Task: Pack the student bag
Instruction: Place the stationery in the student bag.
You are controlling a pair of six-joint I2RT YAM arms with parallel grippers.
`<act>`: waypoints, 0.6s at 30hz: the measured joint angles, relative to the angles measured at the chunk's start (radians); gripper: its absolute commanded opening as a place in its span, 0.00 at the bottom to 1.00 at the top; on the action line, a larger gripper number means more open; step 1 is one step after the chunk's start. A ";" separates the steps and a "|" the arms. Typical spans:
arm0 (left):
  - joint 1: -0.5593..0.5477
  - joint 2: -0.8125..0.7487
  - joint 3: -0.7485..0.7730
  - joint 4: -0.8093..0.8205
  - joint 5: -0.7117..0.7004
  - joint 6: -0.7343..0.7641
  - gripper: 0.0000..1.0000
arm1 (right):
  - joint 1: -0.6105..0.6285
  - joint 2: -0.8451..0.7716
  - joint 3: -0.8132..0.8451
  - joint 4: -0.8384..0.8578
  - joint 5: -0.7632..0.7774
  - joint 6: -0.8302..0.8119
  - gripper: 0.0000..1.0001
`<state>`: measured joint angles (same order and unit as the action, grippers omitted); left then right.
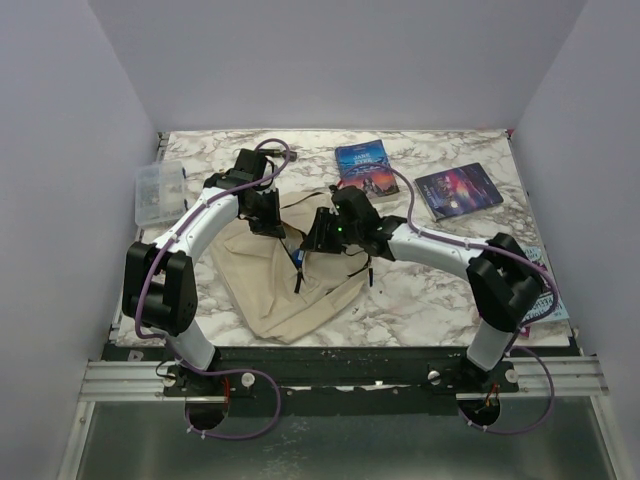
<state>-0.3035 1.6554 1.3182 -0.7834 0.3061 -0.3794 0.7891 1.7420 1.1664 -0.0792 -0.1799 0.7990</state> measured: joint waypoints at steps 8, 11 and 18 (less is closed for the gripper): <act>-0.006 0.000 0.000 0.000 0.000 0.000 0.00 | 0.010 0.132 0.061 0.015 -0.044 0.036 0.27; -0.006 0.000 0.000 -0.001 0.000 0.000 0.00 | 0.023 0.168 0.096 0.024 -0.064 0.048 0.27; -0.006 0.000 0.000 -0.011 -0.006 0.003 0.00 | 0.040 0.214 0.098 0.172 -0.194 0.180 0.32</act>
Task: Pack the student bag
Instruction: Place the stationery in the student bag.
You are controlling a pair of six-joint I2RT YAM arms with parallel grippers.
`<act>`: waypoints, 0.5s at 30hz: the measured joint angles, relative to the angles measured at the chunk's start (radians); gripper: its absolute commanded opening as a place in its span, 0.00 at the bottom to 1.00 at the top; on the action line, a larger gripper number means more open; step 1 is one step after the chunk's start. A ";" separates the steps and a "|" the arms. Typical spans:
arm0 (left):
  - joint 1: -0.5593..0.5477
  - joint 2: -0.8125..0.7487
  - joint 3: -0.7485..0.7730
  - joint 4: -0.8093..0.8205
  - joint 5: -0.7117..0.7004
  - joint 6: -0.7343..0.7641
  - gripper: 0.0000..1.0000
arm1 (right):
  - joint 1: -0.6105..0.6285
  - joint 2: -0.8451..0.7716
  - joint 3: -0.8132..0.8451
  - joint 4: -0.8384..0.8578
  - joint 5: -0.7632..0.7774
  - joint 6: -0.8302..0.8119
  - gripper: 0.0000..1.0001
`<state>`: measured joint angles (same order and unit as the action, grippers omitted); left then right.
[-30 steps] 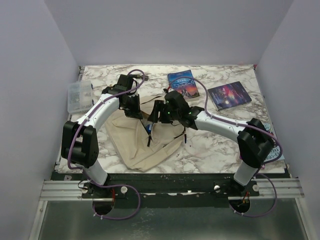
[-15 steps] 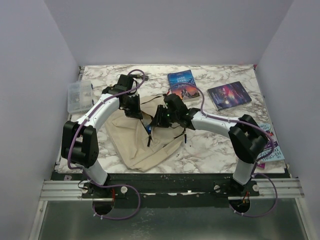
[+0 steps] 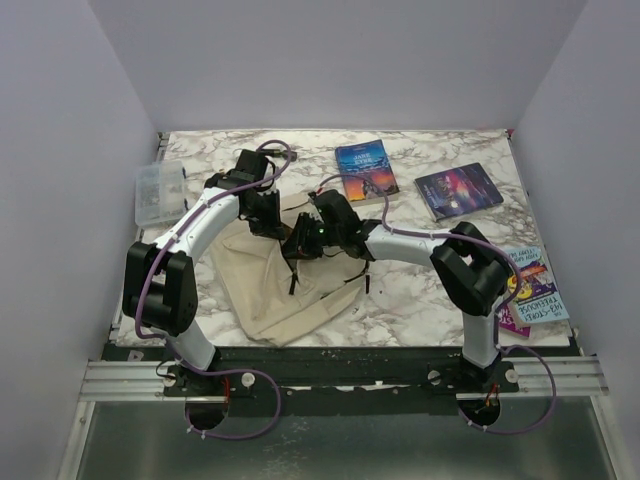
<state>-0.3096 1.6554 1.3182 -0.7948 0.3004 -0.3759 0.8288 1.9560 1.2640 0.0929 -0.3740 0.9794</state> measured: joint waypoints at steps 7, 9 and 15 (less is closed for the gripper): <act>0.000 0.000 0.000 -0.010 0.001 0.000 0.00 | -0.023 0.000 -0.021 0.076 -0.084 0.103 0.44; -0.001 0.000 0.000 -0.008 0.001 0.000 0.00 | -0.039 -0.008 -0.041 0.080 -0.088 0.112 0.47; -0.005 0.000 0.000 -0.007 0.001 0.000 0.00 | -0.089 -0.084 -0.078 0.000 -0.073 0.070 0.53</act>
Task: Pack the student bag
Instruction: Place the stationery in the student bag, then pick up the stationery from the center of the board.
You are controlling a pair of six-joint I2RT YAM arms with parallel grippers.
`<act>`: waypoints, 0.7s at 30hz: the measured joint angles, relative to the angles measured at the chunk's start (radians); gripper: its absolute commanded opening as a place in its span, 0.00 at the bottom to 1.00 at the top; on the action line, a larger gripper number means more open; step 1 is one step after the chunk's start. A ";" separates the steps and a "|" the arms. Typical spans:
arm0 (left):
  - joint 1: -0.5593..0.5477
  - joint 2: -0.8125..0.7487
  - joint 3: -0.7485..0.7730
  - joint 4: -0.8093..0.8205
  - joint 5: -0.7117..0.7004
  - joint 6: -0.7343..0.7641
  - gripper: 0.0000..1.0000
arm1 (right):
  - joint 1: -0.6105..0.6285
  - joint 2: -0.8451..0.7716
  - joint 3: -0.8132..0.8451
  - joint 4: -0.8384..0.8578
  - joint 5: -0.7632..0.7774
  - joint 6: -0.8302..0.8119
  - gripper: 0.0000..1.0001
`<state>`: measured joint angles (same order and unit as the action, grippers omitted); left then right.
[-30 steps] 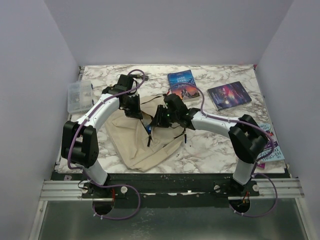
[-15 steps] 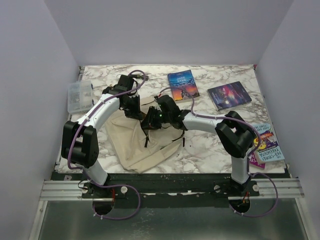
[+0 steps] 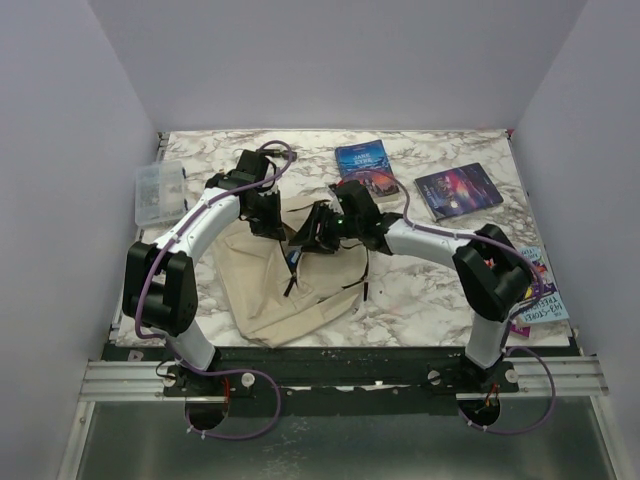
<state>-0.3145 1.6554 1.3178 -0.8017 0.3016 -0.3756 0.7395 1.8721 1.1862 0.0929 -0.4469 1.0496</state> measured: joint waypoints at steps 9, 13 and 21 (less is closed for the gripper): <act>-0.001 0.000 0.000 0.000 0.000 0.000 0.00 | -0.109 -0.204 0.000 -0.250 0.127 -0.169 0.51; -0.001 0.000 0.000 0.000 0.000 0.000 0.00 | -0.204 -0.283 -0.019 -0.359 0.222 -0.215 0.53; -0.001 0.000 0.000 0.000 0.001 0.000 0.00 | -0.451 -0.482 -0.129 -0.578 0.521 -0.335 0.71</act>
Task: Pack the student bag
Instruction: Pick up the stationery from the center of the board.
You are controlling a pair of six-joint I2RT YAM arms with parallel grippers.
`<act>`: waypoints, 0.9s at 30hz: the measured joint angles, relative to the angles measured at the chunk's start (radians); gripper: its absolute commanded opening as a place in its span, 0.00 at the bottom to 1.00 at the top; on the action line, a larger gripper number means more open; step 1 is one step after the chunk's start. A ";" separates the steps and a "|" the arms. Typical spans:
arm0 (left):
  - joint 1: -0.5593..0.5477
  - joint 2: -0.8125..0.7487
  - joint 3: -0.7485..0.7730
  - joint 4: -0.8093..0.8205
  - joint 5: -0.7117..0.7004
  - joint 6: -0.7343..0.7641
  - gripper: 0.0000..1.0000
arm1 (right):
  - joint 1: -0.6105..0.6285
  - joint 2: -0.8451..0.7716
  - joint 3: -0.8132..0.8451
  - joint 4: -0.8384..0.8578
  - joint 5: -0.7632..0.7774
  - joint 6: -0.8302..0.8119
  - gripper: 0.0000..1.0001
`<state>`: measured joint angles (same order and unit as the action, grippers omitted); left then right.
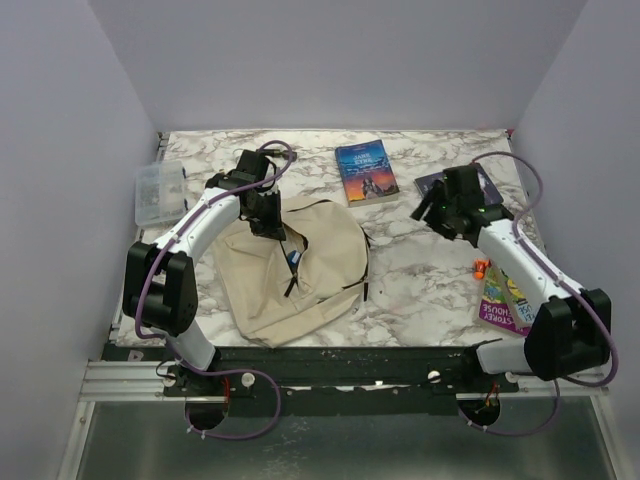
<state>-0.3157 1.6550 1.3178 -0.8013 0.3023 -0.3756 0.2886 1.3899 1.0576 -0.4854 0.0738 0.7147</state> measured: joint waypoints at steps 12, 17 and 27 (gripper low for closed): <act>0.000 0.000 0.000 0.000 0.002 0.000 0.00 | -0.441 -0.093 -0.193 -0.096 0.161 -0.100 0.77; 0.000 0.000 0.000 0.000 0.002 0.000 0.00 | -0.447 -0.030 -0.195 -0.087 0.167 -0.111 0.77; 0.000 0.000 0.000 0.000 0.003 0.000 0.00 | -0.448 0.085 -0.195 -0.059 0.194 -0.128 0.76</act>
<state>-0.3157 1.6550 1.3178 -0.8017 0.3058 -0.3756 -0.1593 1.4750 0.8623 -0.5442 0.2676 0.5865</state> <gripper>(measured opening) 0.009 0.773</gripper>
